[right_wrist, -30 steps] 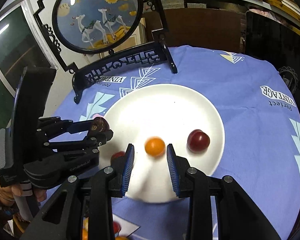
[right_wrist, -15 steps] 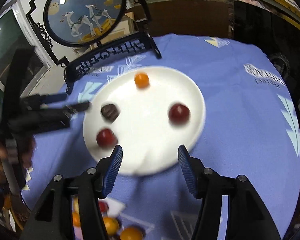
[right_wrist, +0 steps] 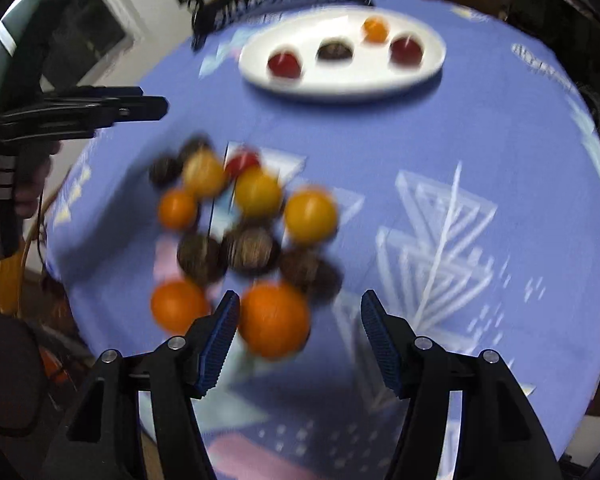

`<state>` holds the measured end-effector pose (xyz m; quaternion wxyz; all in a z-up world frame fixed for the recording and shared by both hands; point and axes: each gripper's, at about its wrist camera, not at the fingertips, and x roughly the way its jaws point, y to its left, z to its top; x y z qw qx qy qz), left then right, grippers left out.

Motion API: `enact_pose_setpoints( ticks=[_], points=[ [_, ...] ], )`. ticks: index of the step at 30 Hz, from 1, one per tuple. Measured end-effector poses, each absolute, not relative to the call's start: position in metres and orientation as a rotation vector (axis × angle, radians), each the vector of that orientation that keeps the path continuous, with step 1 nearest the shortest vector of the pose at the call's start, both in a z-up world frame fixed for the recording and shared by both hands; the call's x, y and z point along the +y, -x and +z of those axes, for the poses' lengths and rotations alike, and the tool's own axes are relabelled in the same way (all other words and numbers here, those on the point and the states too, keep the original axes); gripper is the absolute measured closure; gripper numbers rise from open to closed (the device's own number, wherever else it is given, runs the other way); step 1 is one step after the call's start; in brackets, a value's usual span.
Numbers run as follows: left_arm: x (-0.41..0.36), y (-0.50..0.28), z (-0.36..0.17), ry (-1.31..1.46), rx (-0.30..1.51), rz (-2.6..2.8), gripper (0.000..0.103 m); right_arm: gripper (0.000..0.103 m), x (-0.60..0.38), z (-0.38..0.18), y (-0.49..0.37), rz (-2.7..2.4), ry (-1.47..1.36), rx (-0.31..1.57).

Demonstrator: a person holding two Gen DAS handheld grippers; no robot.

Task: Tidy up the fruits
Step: 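Grasp a large tangerine with the right gripper while the left gripper grasps another tangerine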

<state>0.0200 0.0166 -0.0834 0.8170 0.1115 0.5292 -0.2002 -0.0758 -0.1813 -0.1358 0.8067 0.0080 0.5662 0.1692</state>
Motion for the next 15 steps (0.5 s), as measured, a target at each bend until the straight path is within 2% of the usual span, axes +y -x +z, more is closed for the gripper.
enact_pose_setpoints(
  ticks=[5,7,15],
  points=[
    [0.001,0.037,-0.101,-0.282,1.193,-0.569,0.022,0.04,-0.166,-0.154,0.083,0.369,-0.03,1.222],
    [-0.009,0.056,-0.109,-0.323,1.2,-0.606,0.022,0.057,-0.158,-0.158,0.082,0.375,-0.007,1.21],
    [-0.043,0.079,-0.127,-0.3,1.227,-0.663,0.022,0.058,-0.182,-0.147,0.094,0.344,-0.048,1.214]
  ],
)
